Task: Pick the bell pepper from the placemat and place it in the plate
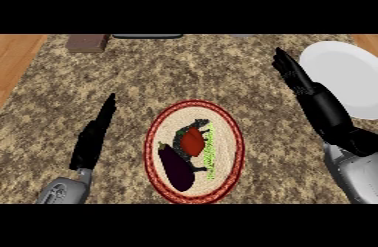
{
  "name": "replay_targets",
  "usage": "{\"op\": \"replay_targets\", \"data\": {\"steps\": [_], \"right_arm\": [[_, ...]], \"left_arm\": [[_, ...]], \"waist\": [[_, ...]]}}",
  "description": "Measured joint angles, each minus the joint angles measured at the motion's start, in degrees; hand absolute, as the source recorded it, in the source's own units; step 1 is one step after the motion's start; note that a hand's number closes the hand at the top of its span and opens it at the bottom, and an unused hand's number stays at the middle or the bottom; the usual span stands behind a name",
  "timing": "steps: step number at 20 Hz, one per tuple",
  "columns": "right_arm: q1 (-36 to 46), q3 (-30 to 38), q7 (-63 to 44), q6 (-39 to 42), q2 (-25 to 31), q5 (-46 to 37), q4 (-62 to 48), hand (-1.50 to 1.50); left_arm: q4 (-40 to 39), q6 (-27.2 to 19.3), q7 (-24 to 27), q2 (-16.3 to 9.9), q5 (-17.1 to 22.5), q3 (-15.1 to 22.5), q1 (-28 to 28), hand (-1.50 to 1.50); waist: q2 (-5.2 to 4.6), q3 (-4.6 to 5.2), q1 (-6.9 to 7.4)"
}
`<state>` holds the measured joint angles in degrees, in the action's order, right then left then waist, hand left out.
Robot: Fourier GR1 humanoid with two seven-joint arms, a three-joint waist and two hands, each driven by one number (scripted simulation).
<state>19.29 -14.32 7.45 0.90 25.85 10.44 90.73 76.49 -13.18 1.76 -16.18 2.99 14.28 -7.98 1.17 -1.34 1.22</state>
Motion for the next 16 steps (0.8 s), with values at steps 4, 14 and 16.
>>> {"op": "replay_targets", "data": {"steps": [4, 14, 16], "right_arm": [[8.70, -0.19, -1.56, 2.80, -3.42, 2.11, -4.05, 1.50], [21.30, 1.51, 8.58, -2.42, -9.36, -6.42, -25.07, -1.50], [22.51, 2.58, 13.20, -1.16, -10.87, -6.12, -29.75, -1.50]], "left_arm": [[-0.60, 0.45, -3.20, 1.12, 1.81, -0.86, 0.32, 0.00], [0.41, 4.34, -8.11, 4.15, 8.68, -2.13, 2.69, 0.00], [1.10, 4.62, -8.85, 4.08, 9.41, -2.82, 3.38, 0.00]], "waist": [[-1.06, 0.84, 0.90], [-1.79, 1.16, 1.92], [-1.66, 1.13, 1.40]]}}
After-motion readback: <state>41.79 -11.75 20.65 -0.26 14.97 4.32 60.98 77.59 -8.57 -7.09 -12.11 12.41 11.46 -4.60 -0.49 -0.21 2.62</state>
